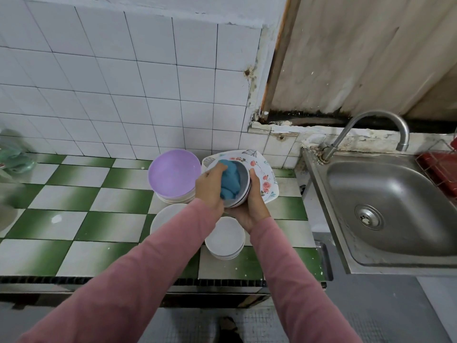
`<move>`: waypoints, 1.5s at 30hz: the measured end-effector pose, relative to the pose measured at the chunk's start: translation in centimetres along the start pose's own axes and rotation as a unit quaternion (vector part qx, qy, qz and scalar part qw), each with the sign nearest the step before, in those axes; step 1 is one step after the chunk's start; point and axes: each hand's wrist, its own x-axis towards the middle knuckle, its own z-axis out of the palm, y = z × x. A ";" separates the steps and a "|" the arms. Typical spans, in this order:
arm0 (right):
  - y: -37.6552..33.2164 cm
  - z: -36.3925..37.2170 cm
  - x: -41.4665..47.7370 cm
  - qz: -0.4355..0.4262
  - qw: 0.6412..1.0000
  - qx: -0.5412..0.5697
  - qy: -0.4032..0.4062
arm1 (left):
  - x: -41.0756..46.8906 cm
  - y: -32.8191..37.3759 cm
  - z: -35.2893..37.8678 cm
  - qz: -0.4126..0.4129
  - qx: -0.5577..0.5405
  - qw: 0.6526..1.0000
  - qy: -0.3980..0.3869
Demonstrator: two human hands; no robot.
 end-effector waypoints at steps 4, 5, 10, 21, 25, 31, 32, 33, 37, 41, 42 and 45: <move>-0.1 -0.7 -0.2 0.003 0.999 0.039 -0.021 | -0.4 -0.8 -1.2 0.144 -0.011 0.990 -0.006; -0.1 -0.7 -0.3 0.001 0.999 0.040 -0.024 | -0.3 -1.0 -1.6 0.200 0.033 0.979 -0.008; 0.3 -0.4 -0.6 0.008 0.998 0.035 -0.046 | 1.1 -1.9 -3.4 0.427 0.377 0.818 -0.077; 0.3 -1.2 -1.0 -0.061 0.994 0.081 -0.034 | 1.2 0.9 -2.2 0.420 0.653 0.585 -0.236; 0.0 -1.2 -1.3 -0.073 0.994 0.075 -0.023 | 1.0 1.1 -1.8 0.376 0.665 0.597 -0.244; -0.9 -1.1 -1.7 -0.077 0.996 0.047 0.004 | 0.6 0.4 -1.8 0.330 0.630 0.663 -0.233; -1.0 -1.1 -1.8 -0.077 0.996 0.048 0.011 | 0.4 0.6 -1.7 0.317 0.620 0.677 -0.239; -1.1 -1.1 -1.9 -0.077 0.996 0.047 0.018 | 0.3 0.8 -1.6 0.305 0.611 0.687 -0.248; -1.2 -0.7 -2.2 -0.076 0.996 0.044 0.019 | 0.0 2.0 -1.3 0.259 0.579 0.712 -0.300; -1.4 -0.4 -2.3 -0.054 0.998 0.017 0.008 | 0.0 2.4 -2.2 0.264 0.563 0.698 -0.355; -1.5 -0.3 -2.3 -0.049 0.999 0.010 0.004 | 0.0 2.2 -2.4 0.278 0.556 0.700 -0.351; -1.9 -0.3 -2.4 -0.026 1.000 0.013 -0.011 | -0.1 1.8 -2.6 0.296 0.517 0.729 -0.338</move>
